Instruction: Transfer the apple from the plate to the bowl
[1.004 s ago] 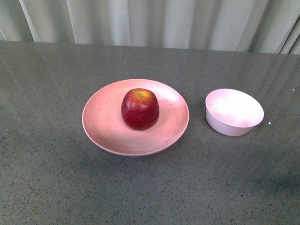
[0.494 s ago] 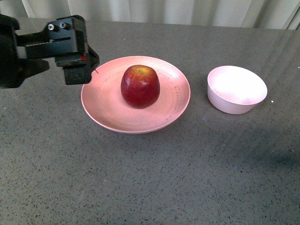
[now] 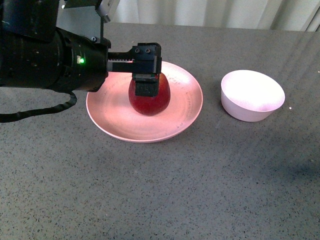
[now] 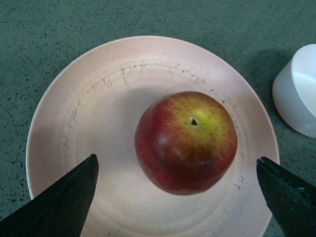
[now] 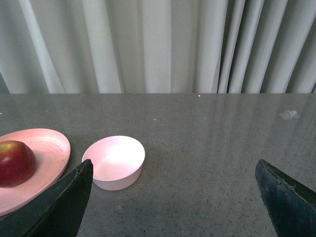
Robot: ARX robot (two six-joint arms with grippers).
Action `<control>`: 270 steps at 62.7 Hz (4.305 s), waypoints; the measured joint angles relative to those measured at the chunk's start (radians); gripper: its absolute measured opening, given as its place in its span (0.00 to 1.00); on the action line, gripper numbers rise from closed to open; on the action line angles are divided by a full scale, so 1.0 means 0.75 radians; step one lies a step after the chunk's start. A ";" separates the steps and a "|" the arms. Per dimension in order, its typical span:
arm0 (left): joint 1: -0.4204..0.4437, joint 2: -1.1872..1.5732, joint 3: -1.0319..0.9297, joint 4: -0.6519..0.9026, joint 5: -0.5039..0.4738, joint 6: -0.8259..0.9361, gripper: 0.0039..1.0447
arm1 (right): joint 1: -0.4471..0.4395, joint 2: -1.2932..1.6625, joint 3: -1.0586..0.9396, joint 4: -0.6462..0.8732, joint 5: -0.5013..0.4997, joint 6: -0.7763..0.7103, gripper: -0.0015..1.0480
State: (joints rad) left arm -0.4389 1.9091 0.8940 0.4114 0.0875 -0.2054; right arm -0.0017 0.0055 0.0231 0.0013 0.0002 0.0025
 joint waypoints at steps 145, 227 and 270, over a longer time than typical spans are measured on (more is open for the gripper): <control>-0.391 0.463 0.859 -0.271 0.034 -0.029 0.63 | 0.000 0.000 0.000 0.000 0.000 0.000 0.91; -0.330 0.479 0.784 -0.175 -0.019 -0.099 0.92 | 0.000 0.000 0.000 0.000 0.000 0.000 0.91; 0.070 -0.260 -0.429 1.009 -0.630 0.242 0.30 | 0.000 0.000 0.000 0.000 -0.001 0.000 0.91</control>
State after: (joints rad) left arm -0.3862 1.7142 0.5724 1.1679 -0.3847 -0.0242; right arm -0.0017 0.0055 0.0231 0.0013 -0.0002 0.0025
